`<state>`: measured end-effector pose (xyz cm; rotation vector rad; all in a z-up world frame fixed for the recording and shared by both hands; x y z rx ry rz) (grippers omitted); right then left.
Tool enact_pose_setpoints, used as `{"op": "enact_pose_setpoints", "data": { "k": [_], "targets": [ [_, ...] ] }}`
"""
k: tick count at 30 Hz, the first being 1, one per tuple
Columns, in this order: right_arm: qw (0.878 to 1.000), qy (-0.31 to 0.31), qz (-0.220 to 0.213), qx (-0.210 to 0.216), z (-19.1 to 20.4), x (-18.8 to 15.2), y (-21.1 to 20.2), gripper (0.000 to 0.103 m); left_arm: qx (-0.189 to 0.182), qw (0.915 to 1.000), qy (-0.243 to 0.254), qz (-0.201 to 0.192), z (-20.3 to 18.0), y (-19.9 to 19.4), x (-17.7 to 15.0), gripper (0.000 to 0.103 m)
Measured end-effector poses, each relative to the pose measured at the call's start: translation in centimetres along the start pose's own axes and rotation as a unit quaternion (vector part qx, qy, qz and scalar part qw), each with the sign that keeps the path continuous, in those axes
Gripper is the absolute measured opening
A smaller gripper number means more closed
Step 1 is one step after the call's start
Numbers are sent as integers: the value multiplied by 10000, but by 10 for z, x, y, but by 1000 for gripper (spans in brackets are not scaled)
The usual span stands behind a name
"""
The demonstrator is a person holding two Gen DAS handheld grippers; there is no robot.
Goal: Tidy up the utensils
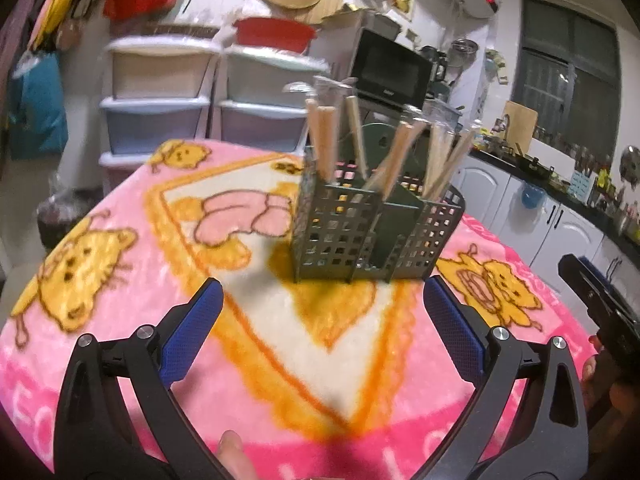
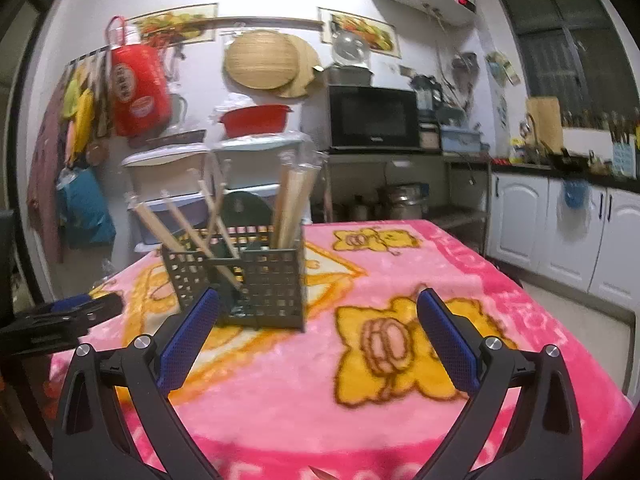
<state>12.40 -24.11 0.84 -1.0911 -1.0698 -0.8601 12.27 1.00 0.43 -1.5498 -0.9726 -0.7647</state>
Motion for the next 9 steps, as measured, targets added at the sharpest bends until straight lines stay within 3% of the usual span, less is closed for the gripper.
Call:
{"op": "enact_pose_setpoints", "data": {
  "k": [2, 5, 8, 9],
  "targets": [
    [9993, 34, 297, -215, -17, 4, 10, 96, 195, 9995, -128, 197, 16, 4, 8, 92],
    [9900, -47, 1188, -762, -53, 4, 42, 96, 772, 9940, -355, 686, 57, 23, 20, 92],
    [9603, -135, 2277, -1608, -96, -10, 87, 96, 1574, 9799, -321, 1187, 96, 53, 24, 92],
    [9603, -135, 2277, -1608, -96, -10, 87, 96, 1766, 9753, -309, 1291, 106, 61, 23, 92]
  ]
}}
Point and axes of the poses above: each gripper's, at about its wrist camera, not at the fingertips, and y roughly the way its jaws point, z to its left, x to its top, the point moved 3 cm from there along y, roughly the way its jaws point, and after that the axes turned 2 degrees about x, right-handed, at the moved point
